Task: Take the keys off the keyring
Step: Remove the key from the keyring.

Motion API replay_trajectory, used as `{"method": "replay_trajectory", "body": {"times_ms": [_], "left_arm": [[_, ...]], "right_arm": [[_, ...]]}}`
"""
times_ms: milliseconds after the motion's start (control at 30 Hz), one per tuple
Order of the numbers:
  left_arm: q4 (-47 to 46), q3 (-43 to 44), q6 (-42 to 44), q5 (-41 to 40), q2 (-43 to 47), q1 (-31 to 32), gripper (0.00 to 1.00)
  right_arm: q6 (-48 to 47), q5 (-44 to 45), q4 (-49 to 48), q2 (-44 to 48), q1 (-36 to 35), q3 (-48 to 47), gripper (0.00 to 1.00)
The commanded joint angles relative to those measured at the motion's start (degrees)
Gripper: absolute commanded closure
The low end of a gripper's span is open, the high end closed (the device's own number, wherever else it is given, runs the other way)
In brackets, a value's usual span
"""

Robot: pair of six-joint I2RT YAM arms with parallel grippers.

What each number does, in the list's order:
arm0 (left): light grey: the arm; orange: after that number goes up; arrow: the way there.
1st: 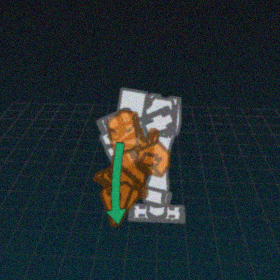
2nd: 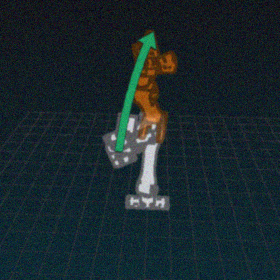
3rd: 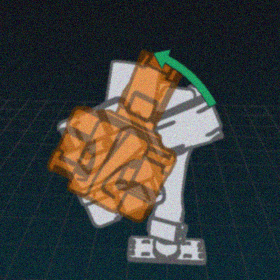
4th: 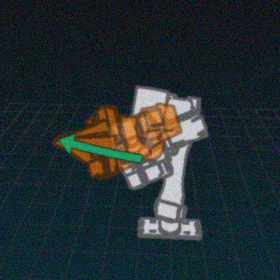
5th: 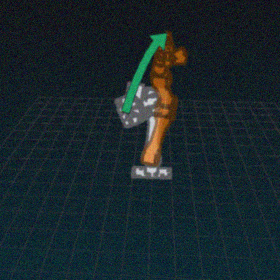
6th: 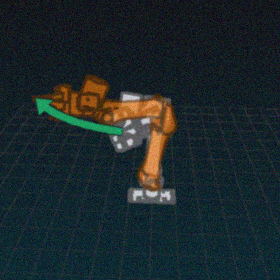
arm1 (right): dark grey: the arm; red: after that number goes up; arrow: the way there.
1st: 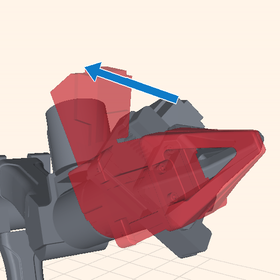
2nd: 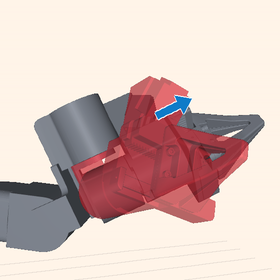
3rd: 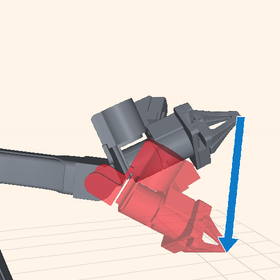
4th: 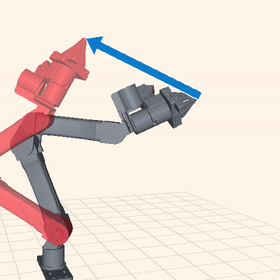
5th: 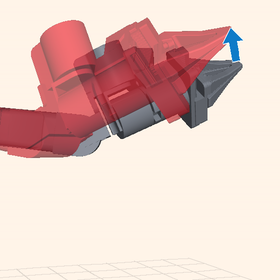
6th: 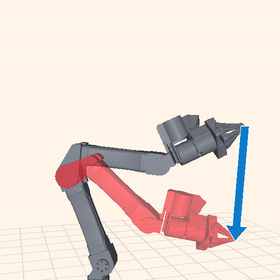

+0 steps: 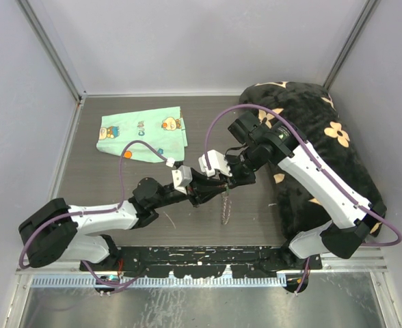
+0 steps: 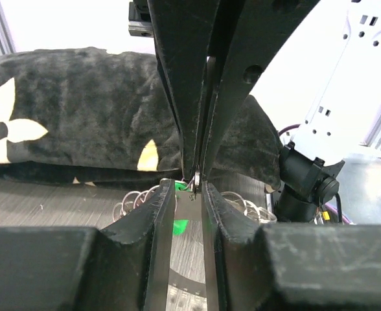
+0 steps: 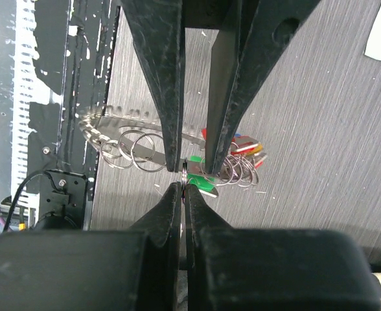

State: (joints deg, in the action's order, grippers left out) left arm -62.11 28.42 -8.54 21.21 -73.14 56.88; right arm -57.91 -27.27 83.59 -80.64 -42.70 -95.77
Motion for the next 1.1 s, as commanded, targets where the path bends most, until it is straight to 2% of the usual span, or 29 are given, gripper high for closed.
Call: {"method": "replay_trajectory", "body": {"times_ms": [0,233,633,700,800,933,1000,1067], "left_arm": [[-6.13,2.68,-1.40,1.13,-2.11,0.13,0.79],[-7.24,3.04,-1.97,1.74,-3.40,0.14,0.84],[-7.56,3.30,-2.21,1.73,-4.79,0.14,0.84],[-7.75,3.50,-2.22,1.80,-4.90,0.07,0.87],[-7.56,3.61,-2.19,1.93,-4.90,0.10,0.99],[-7.34,3.08,-2.10,1.99,-4.10,0.07,1.00],[-7.16,2.72,-2.17,1.62,-3.22,0.09,1.00],[-7.25,2.28,-2.56,1.03,-2.21,0.09,1.00]], "right_arm": [[0.52,-1.77,-2.26,2.35,-0.35,-0.03,0.99],[0.65,-1.72,-2.56,2.73,-0.28,0.49,0.99],[0.70,-2.72,-2.47,2.58,-0.37,0.23,0.99],[0.69,-2.93,-2.41,2.55,-0.36,0.36,0.99],[0.69,-3.10,-2.38,2.68,-0.31,0.23,0.99],[0.66,-3.77,-2.38,3.06,-0.34,0.14,0.99],[0.69,-4.29,-2.58,3.39,0.04,0.29,0.95],[0.69,-5.30,-3.01,3.82,0.89,0.76,0.86]]}}
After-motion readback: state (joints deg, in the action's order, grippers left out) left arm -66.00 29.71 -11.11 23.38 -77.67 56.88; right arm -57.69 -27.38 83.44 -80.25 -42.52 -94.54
